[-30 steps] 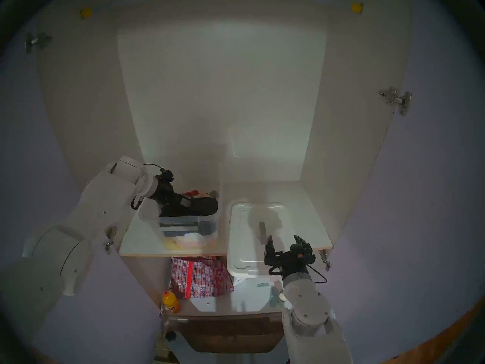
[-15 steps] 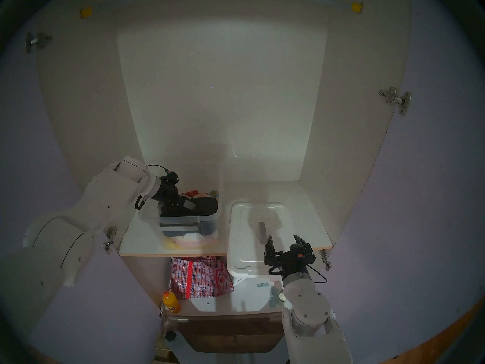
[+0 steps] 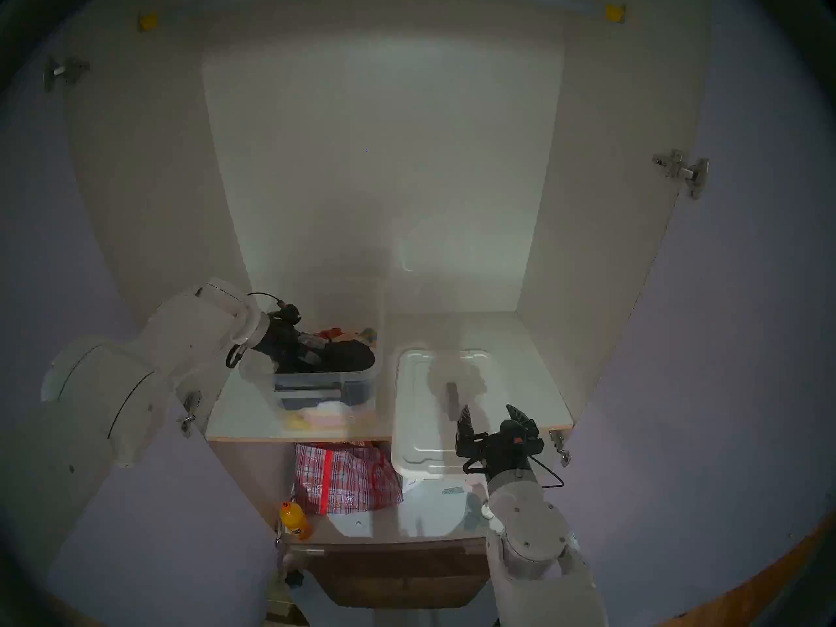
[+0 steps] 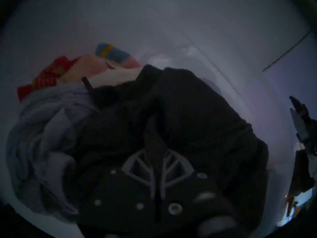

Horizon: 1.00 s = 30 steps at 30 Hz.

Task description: Take clothing out of the storage bin and put the lid back on the bin

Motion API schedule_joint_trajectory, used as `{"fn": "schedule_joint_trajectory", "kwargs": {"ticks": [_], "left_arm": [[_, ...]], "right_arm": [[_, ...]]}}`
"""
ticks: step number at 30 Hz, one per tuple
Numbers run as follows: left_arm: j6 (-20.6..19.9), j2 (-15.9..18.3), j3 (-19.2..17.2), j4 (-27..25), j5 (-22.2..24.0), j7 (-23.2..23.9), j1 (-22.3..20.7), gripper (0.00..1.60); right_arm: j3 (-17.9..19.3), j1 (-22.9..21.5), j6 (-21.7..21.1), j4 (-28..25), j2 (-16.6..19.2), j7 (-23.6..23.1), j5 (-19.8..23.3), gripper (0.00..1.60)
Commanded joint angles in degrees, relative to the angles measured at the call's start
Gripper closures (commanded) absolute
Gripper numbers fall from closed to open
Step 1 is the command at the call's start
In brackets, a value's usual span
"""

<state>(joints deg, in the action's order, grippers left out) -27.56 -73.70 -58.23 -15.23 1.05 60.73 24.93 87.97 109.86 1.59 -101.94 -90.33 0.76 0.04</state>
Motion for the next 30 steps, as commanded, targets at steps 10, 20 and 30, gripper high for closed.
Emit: {"fn": "schedule_joint_trajectory", "kwargs": {"ticks": [10, 20, 30], "left_arm": [[2.7, -0.4, 0.4, -12.2, -2.1, -7.4, -2.8, 1.6], [-3.0, 4.6, -0.5, -30.9, -3.9, -11.8, 2.9, 1.6], [-9.6, 11.5, -1.7, -50.0, -6.5, -15.1, 4.2, 1.6]], "right_arm": [[0.0, -0.6, 0.3, -1.2, -0.1, 0.0, 0.1, 0.0], [0.0, -0.6, 0.3, -1.1, -0.1, 0.0, 0.0, 0.0], [0.0, -0.7, 0.3, -1.0, -0.1, 0.0, 0.0, 0.0]]}}
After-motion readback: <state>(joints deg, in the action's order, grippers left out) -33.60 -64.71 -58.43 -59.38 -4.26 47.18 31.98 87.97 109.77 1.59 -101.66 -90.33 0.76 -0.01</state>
